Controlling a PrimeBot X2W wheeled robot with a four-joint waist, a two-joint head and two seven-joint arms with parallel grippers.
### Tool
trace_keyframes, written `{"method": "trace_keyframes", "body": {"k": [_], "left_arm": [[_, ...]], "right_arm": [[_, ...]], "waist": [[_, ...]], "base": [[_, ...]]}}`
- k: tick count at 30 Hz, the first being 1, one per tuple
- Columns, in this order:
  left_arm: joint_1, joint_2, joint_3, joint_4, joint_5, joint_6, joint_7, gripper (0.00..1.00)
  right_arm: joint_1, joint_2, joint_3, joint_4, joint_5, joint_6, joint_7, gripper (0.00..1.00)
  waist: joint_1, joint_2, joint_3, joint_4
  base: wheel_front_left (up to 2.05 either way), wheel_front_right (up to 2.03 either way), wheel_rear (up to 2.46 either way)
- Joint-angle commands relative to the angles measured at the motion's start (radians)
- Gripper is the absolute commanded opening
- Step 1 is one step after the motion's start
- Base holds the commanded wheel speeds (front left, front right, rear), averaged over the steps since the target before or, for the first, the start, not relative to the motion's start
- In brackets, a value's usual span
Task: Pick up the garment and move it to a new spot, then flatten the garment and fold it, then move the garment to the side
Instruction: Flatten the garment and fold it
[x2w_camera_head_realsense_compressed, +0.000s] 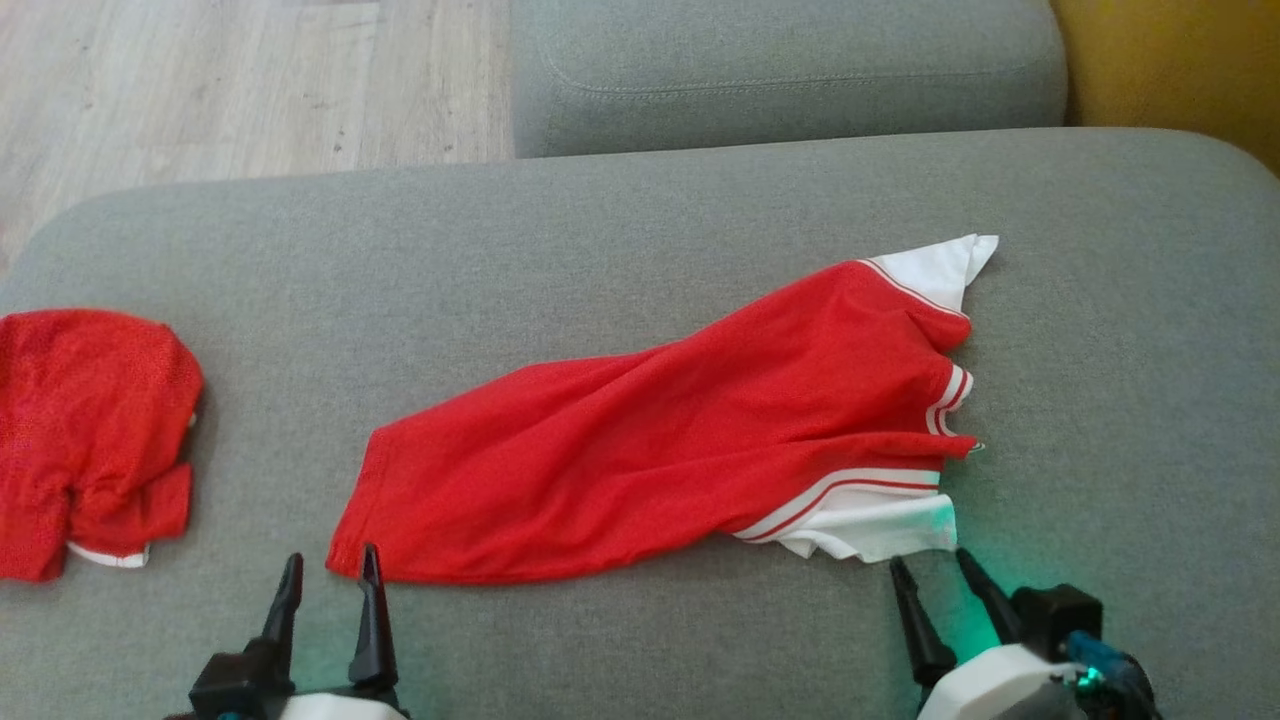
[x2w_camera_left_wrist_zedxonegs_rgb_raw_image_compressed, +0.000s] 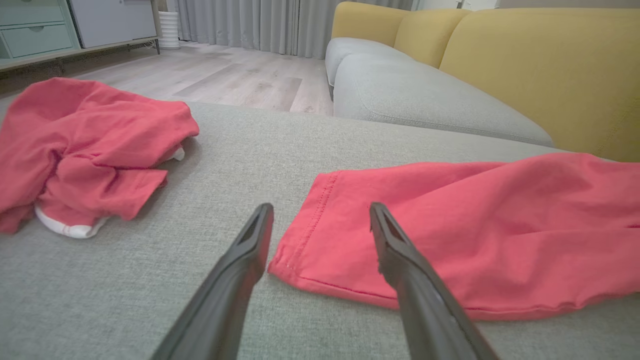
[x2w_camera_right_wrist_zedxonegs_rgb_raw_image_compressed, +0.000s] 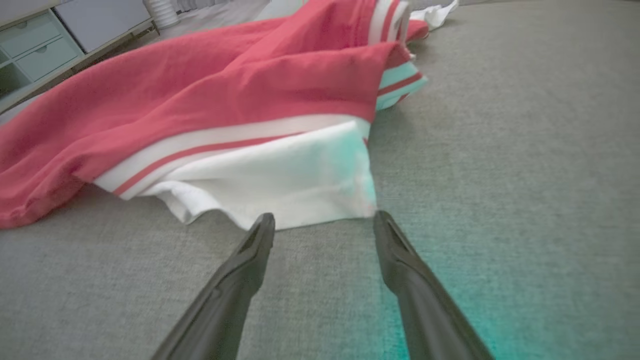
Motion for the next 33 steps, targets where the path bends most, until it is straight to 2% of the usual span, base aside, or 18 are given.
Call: {"method": "trace_keyframes", "body": {"k": [1,8,16,17,18,19,20,21,27,33], "left_arm": [[-0.021,0.009,0.024,-0.023,-0.007,-0.002,-0.005,1.0],[-0.036,0.009,0.013,-0.022,-0.016,-0.004,-0.005,1.0],[-0.054,0.009,0.009,-0.022,-0.028,-0.004,-0.005,1.0],[-0.056,0.009,0.008,-0.02,-0.03,-0.005,-0.005,1.0],[-0.058,0.009,0.007,-0.017,-0.033,-0.006,-0.005,1.0],[-0.061,0.009,0.007,-0.017,-0.036,-0.006,-0.005,1.0],[-0.063,0.009,0.007,-0.017,-0.039,-0.006,-0.005,1.0],[-0.064,0.009,0.007,-0.016,-0.042,-0.005,-0.005,1.0],[-0.066,0.009,0.002,-0.004,-0.074,-0.01,-0.005,1.0],[-0.065,0.009,-0.016,0.058,-0.162,-0.032,-0.005,1.0]], "right_arm": [[-0.04,-0.001,0.006,-0.039,0.001,-0.001,-0.007,1.0],[-0.073,-0.001,-0.036,-0.031,-0.018,-0.001,-0.007,1.0],[-0.128,-0.001,-0.011,0.011,-0.023,-0.001,-0.007,1.0],[-0.134,-0.001,-0.005,0.02,-0.025,-0.001,-0.007,0.89],[-0.138,-0.001,-0.003,0.026,-0.022,-0.001,-0.007,0.56],[-0.141,-0.001,-0.001,0.03,-0.02,-0.001,-0.007,0.44],[-0.143,-0.001,0.003,0.035,-0.019,-0.001,-0.007,0.09],[-0.143,-0.001,0.006,0.04,-0.019,-0.001,-0.007,0.0],[-0.124,-0.017,-0.008,0.034,-0.011,-0.001,-0.007,0.0],[-0.067,-0.07,0.004,-0.027,0.031,-0.001,-0.007,0.0]], "waist": [[0.0,-0.0001,0.005,0.001],[0.0,-0.0001,0.025,0.01],[0.0,-0.0001,0.062,0.013],[0.0,-0.0001,0.064,0.014],[0.0,-0.0001,0.067,0.015],[0.0,-0.0001,0.069,0.016],[0.0,-0.0001,0.071,0.017],[0.0,-0.0001,0.072,0.017],[0.0,-0.0001,0.072,0.003],[0.0,-0.0001,0.066,-0.025]], "base": [[0.0,0.0,0.0],[0.0,0.0,0.0],[0.0,0.0,0.0],[0.0,0.0,0.0],[0.0,0.0,0.0],[0.0,0.0,0.0],[0.0,0.0,0.0],[0.0,0.0,0.0],[0.0,0.0,0.0],[0.0,0.0,0.0]]}}
